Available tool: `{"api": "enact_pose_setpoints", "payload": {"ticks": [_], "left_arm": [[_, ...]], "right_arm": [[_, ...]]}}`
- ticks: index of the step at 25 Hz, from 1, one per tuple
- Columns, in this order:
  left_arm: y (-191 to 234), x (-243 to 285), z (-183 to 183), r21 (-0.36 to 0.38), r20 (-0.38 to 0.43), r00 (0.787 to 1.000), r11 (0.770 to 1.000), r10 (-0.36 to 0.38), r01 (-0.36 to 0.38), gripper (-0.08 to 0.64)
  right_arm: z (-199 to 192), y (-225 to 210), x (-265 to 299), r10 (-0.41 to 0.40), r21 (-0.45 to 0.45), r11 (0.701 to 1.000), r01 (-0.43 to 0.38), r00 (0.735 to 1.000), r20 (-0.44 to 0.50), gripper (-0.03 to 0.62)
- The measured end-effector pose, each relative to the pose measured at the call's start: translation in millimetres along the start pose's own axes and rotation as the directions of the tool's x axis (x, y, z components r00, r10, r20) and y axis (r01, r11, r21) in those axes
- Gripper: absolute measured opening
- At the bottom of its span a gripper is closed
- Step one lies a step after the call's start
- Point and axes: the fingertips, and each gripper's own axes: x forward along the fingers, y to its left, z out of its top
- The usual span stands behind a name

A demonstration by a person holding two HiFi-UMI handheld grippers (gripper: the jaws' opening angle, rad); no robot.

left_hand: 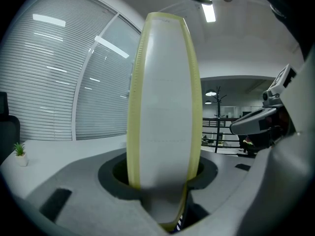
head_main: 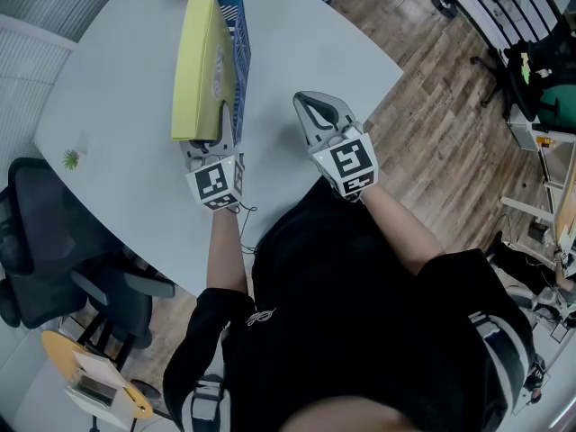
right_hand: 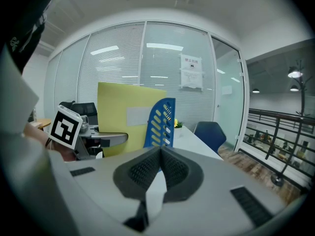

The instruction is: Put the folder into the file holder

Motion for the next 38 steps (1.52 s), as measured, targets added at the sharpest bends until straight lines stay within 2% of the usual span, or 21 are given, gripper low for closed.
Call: {"api": "enact_pose_setpoints", "payload": {"ticks": [22,38], "left_arm": [[-6.2,-2.0,-5.2,0.023,-0.040,0.999,1.000,-0.007,0.008,0.232],[-1.9,-8.1,-8.1,0.018,-0.074,0.996,0.999,0.041,-0.040,0.270]], "right_arm": [[-3.7,2.4,6.9,0.034,0.014,0.999,-0.034,0.999,-0.003,0.005],[-9.2,13.6,37.6,0.153,0.023,0.988,-0.153,0.988,-0.019,0.005]]}}
